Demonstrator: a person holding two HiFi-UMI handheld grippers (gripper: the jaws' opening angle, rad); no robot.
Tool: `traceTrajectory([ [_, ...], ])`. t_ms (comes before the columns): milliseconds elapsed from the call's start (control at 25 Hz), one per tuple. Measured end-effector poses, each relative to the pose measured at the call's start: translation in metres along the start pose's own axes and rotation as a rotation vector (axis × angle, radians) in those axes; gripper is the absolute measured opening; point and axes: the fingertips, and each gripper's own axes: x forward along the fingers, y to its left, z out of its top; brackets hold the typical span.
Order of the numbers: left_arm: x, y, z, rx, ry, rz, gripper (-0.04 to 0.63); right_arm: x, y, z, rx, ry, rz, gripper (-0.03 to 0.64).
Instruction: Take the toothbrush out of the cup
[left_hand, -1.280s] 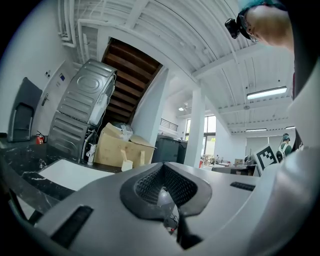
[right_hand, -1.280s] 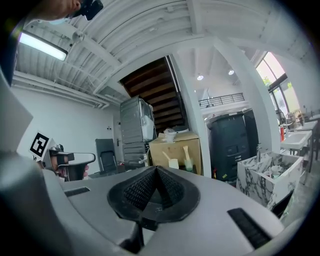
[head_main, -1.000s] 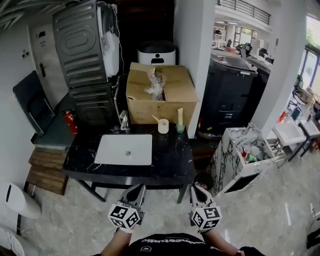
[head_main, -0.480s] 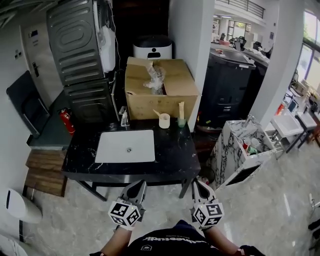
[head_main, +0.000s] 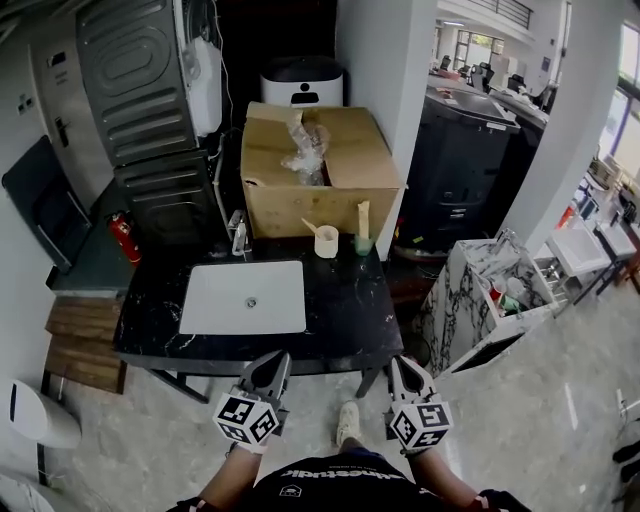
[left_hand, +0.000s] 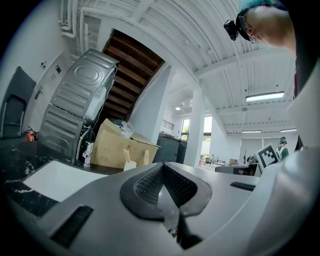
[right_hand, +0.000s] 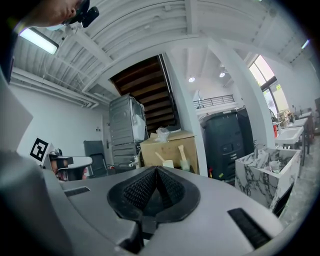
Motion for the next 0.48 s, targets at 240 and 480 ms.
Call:
traceTrajectory([
  [240, 0.085, 0.030, 0.009, 0.017, 0.000, 0.019, 0.015, 0.086, -0.043, 0.024, 0.003, -0.021, 0.042, 0.037],
  [480, 0.181, 0.055, 0.028, 0.014, -0.016, 0.051, 0.015, 0.169, -0.089, 0.057, 0.001, -0.026, 0.106, 0.037],
])
